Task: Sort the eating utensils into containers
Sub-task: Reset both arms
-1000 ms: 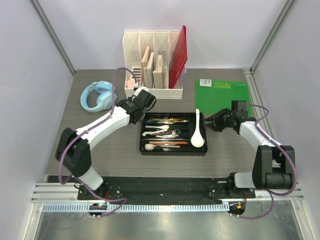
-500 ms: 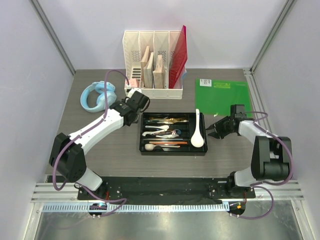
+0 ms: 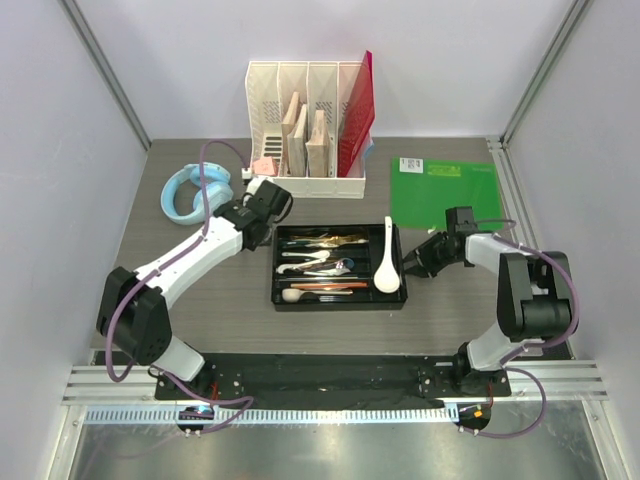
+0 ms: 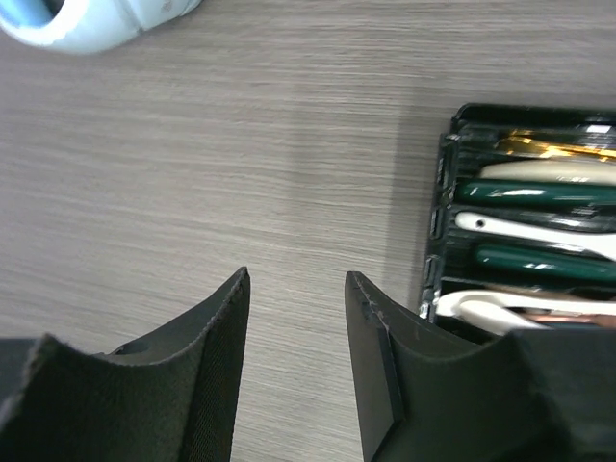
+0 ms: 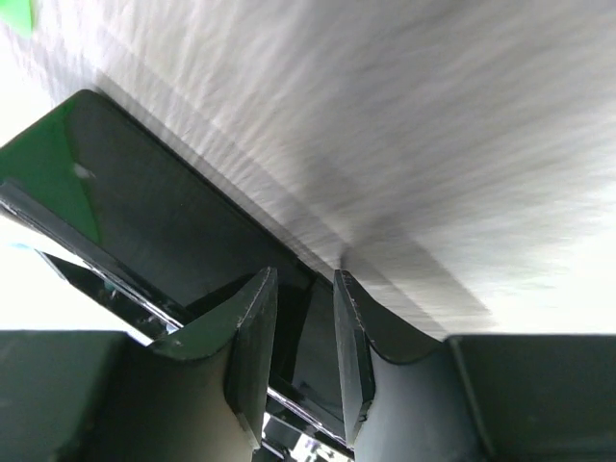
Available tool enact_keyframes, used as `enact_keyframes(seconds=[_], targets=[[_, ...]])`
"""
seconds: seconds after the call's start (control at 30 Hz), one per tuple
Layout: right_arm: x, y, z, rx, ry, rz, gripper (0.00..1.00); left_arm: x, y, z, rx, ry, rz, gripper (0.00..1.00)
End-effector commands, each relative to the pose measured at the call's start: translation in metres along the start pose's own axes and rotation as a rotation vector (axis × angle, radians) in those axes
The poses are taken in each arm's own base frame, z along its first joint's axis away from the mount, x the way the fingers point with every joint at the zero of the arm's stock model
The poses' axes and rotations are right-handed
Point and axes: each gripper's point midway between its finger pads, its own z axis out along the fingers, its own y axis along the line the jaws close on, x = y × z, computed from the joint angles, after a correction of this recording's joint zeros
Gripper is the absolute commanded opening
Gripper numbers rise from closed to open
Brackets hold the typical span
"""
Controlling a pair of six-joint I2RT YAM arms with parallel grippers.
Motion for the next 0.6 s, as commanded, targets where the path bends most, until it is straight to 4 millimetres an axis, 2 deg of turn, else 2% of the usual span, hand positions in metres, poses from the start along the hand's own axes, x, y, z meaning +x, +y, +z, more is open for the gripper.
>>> enact_keyframes(seconds=[0.0, 0.1, 0.2, 0.23, 0.27, 0.33, 0.43, 0.57], targets=[[0.027, 0.046, 0.005, -0.113, 0.099, -0.059, 0.37, -0.006, 0.028, -0.004, -0.005, -0.014, -0.178, 0.46], [0.037, 0.056, 0.011, -0.114, 0.125, -0.092, 0.37, -0.007, 0.042, -0.004, -0.025, -0.02, -0.224, 0.46], [0.034, 0.063, 0.01, -0.118, 0.11, -0.103, 0.37, -0.004, 0.054, -0.004, -0.054, -0.009, -0.272, 0.47], [0.032, 0.06, 0.009, -0.098, 0.101, -0.112, 0.37, -0.002, 0.056, -0.004, -0.056, -0.001, -0.292, 0.47], [0.027, 0.065, 0.003, -0.102, 0.077, -0.127, 0.37, 0.0, 0.058, -0.003, -0.057, 0.007, -0.309, 0.47], [0.019, 0.062, -0.002, -0.069, 0.029, -0.141, 0.37, 0.006, 0.067, -0.003, -0.073, 0.021, -0.378, 0.46], [0.001, 0.07, -0.021, -0.064, -0.068, -0.184, 0.37, 0.013, 0.073, -0.002, -0.055, 0.062, -0.455, 0.45], [-0.014, 0.102, -0.052, -0.136, -0.16, -0.306, 0.37, 0.02, 0.073, -0.003, -0.007, 0.168, -0.561, 0.44]])
